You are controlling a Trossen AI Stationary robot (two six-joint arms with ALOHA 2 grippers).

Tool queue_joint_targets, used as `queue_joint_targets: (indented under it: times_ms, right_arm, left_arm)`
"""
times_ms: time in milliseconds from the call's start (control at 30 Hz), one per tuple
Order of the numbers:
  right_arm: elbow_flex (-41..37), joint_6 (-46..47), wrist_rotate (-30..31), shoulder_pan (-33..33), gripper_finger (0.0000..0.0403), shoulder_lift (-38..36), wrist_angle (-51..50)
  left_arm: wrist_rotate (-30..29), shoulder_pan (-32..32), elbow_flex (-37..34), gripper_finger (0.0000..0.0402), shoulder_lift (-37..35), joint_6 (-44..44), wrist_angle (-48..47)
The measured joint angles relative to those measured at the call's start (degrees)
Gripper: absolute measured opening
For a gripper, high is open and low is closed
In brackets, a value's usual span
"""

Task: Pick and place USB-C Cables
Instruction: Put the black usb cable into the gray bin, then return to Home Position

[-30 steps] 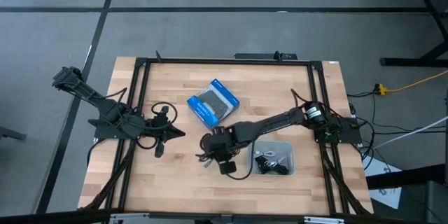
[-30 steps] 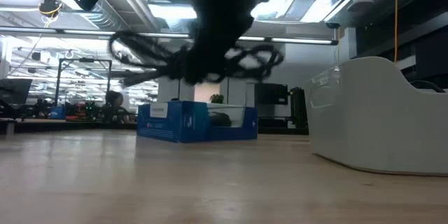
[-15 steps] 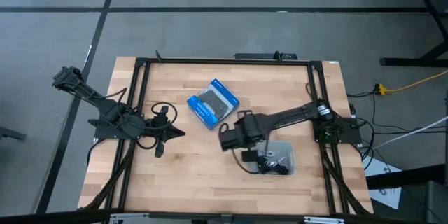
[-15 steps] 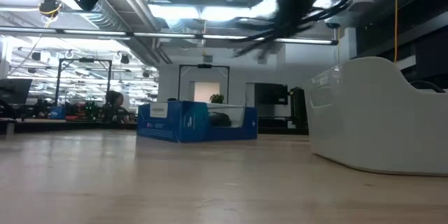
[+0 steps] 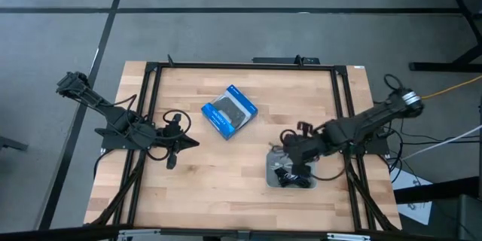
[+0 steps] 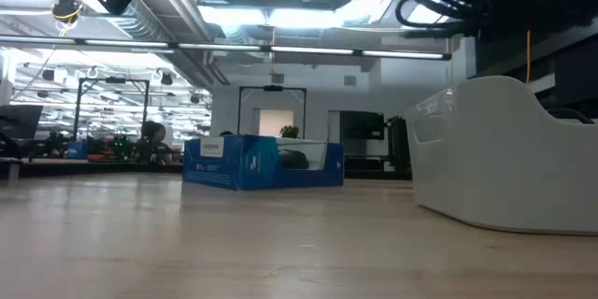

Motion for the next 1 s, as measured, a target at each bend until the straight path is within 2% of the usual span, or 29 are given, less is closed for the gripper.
queue_joint_targets:
  times_ms: [100, 233, 600, 667, 867, 1000]
  right_arm:
    - [-10.22, 1.24, -2.36, 1.73, 0.0091, -4.63, 12.81]
    - [-19.47, 9.16, -4.15, 3.98, 0.0091, -7.47, 21.68]
    - [-27.04, 12.01, -2.71, 4.81, 0.0091, -7.5, 30.44]
    - [-27.43, 13.33, -2.71, 4.81, 0.0112, -7.45, 30.53]
    - [-27.41, 14.43, 0.12, 4.79, 0.022, -7.41, 30.96]
    - [-27.41, 14.34, 0.28, 4.79, 0.0247, -7.41, 30.88]
  left_arm:
    - [0.02, 0.0, 0.0, 0.0, 0.0, 0.0, -0.01]
    - [0.02, 0.0, 0.0, 0.0, 0.0, 0.0, 0.0]
    - [0.04, 0.0, 0.0, 0.0, 0.0, 0.0, -0.24]
    - [0.04, 0.0, 0.0, 0.0, 0.0, 0.0, -0.52]
    - [0.04, 0.0, 0.0, 0.0, 0.0, 0.0, -1.52]
    - [0.02, 0.0, 0.0, 0.0, 0.0, 0.0, -1.51]
